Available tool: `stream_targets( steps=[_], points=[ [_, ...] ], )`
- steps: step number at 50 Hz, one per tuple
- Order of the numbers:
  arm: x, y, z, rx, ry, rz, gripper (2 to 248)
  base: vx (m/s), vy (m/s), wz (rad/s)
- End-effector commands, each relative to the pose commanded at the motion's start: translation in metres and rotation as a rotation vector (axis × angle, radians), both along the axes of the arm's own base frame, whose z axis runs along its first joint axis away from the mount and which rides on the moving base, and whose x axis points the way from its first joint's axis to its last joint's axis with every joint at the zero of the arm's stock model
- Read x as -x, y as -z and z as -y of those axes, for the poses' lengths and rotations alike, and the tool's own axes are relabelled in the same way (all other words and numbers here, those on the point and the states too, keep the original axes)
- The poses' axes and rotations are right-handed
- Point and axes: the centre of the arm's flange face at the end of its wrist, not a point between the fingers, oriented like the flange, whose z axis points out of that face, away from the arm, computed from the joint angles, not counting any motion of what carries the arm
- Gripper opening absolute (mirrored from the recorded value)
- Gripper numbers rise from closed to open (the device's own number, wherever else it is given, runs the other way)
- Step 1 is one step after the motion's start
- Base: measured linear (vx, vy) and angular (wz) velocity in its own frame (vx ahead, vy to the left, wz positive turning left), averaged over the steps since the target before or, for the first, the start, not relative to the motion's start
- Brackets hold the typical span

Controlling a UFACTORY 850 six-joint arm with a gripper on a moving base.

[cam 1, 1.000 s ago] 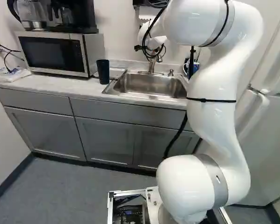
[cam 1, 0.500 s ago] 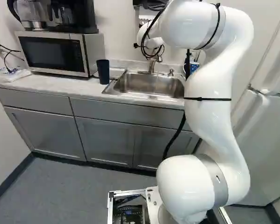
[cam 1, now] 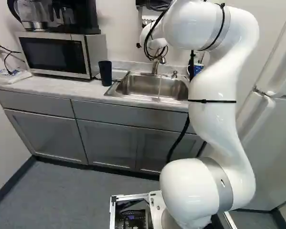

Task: Rinse the cup and place it in the tray

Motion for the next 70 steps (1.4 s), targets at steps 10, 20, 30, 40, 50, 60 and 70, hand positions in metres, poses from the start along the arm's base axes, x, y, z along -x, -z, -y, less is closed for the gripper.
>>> stream_targets(
  steps=[10, 20, 30, 40, 50, 60, 70],
  points=[
    [0.012, -0.002, 0.0, 0.0, 0.0, -0.007, 247, 0.0, 0.0, 0.0],
    [0.028, -0.004, 0.0, 0.0, 0.0, -0.016, 247, 0.0, 0.0, 0.0],
    [0.045, -0.006, -0.002, 0.0, -0.004, -0.024, 247, 0.0, 0.0, 0.0],
    [0.062, -0.008, -0.006, 0.001, -0.011, -0.032, 247, 0.0, 0.0, 0.0],
    [0.079, -0.009, -0.011, 0.001, -0.019, -0.039, 247, 0.0, 0.0, 0.0],
    [0.097, -0.011, -0.017, 0.001, -0.029, -0.044, 247, 0.0, 0.0, 0.0],
    [0.115, -0.012, -0.02, 0.001, -0.036, -0.049, 247, 0.0, 0.0, 0.0]
  ],
)
